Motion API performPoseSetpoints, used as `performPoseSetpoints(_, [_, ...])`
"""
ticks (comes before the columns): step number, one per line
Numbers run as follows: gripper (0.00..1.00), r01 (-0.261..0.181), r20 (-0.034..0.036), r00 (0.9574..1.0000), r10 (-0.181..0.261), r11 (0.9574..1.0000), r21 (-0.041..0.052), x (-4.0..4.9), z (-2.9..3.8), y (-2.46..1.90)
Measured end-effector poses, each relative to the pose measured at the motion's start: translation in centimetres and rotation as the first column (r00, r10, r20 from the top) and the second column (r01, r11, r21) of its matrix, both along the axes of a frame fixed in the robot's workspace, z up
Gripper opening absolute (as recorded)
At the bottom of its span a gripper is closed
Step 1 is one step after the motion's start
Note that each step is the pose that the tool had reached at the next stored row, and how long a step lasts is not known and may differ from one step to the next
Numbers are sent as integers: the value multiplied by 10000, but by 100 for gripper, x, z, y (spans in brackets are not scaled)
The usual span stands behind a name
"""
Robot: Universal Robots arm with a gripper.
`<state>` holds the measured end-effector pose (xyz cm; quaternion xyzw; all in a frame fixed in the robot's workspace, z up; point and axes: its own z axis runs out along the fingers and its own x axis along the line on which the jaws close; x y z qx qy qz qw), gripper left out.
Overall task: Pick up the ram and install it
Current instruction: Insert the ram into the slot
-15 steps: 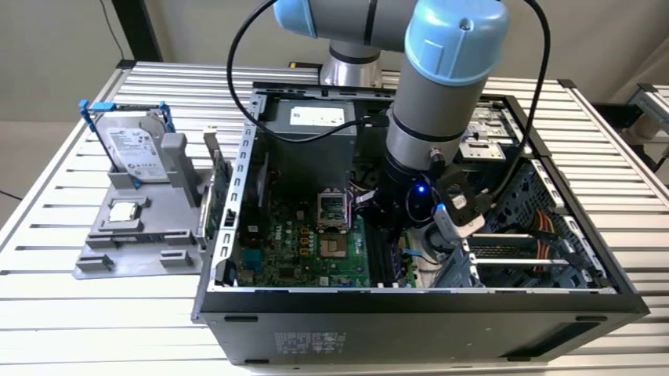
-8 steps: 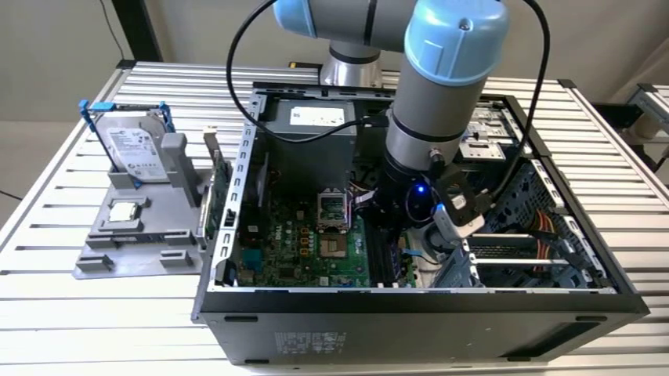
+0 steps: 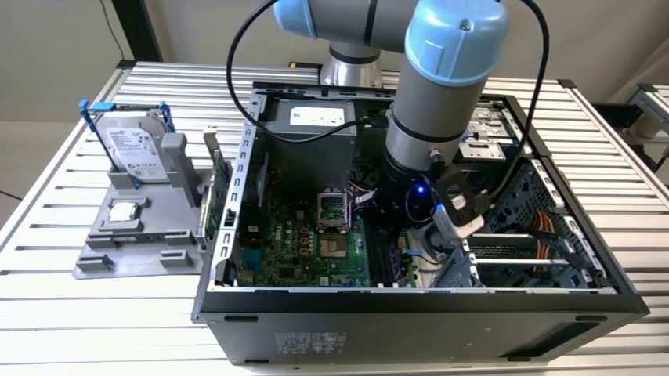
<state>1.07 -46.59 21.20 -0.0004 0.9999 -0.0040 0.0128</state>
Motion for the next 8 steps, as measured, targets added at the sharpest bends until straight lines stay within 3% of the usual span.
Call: performPoseSetpoints(8, [0, 0, -115, 9999, 0, 10000, -31, 0, -25, 0])
